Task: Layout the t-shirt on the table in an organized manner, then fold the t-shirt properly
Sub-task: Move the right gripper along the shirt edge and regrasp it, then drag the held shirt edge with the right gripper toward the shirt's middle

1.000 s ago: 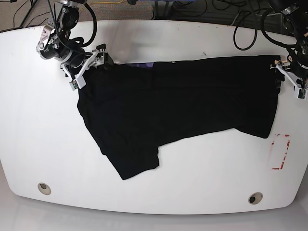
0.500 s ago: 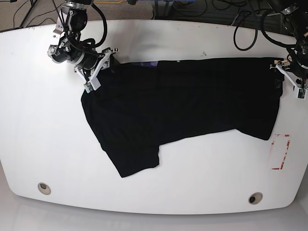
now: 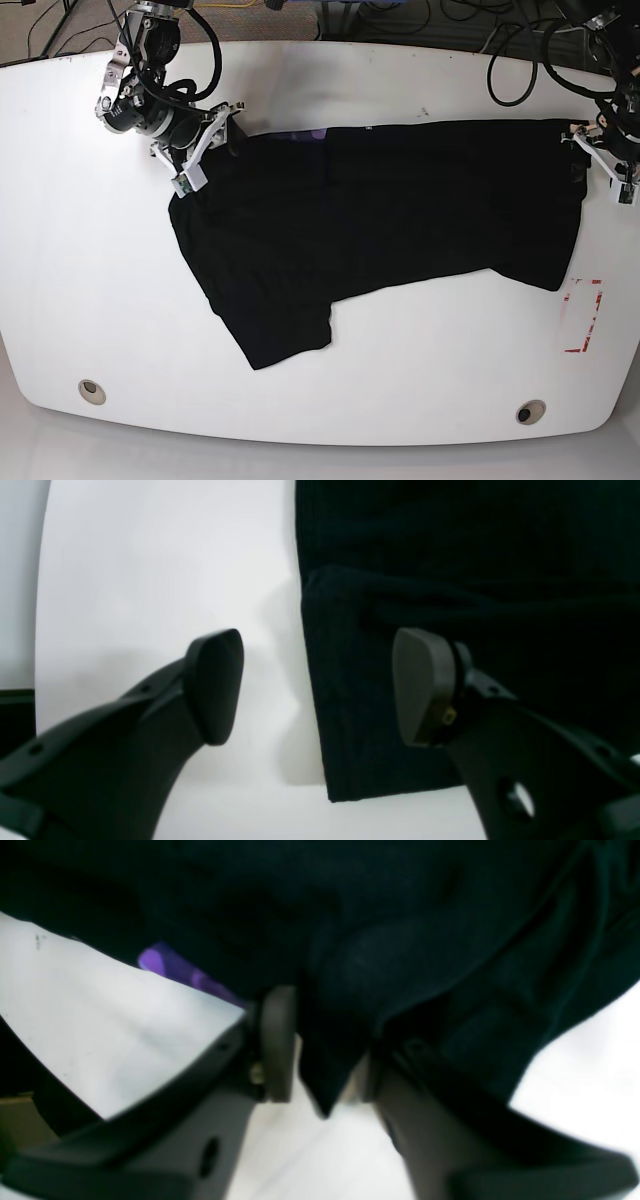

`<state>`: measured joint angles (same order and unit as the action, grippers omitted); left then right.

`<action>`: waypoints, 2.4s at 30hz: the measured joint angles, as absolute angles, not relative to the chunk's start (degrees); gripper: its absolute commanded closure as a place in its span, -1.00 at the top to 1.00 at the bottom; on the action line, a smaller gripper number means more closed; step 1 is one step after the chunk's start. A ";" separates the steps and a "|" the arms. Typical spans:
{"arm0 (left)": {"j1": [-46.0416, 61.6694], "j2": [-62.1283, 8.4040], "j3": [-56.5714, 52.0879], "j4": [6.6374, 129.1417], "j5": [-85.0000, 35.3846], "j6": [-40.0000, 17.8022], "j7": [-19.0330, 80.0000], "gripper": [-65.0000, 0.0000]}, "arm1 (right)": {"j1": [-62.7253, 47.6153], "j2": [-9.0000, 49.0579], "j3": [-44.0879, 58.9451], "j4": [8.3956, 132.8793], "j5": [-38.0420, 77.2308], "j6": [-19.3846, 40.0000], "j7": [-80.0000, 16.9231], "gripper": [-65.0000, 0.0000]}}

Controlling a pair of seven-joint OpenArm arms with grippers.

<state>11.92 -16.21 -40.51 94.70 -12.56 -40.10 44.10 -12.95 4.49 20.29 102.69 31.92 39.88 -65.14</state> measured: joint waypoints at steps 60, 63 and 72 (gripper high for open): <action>11.92 -16.23 -40.23 94.72 -12.53 -40.10 44.10 0.35 | -13.54 4.54 20.40 106.69 31.90 39.88 -67.77 -0.86; 11.92 -16.25 -40.23 94.70 -12.53 -40.07 44.10 0.35 | -13.76 4.45 20.43 107.72 31.86 39.88 -69.91 -0.71; 11.92 -16.40 -40.23 94.72 -12.53 -40.10 44.10 0.35 | -13.52 3.49 20.99 112.14 36.14 39.90 -72.49 -0.82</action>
<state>11.92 -16.40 -40.23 94.72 -12.53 -40.10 44.10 -13.52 3.49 20.99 112.14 36.14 39.90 -72.49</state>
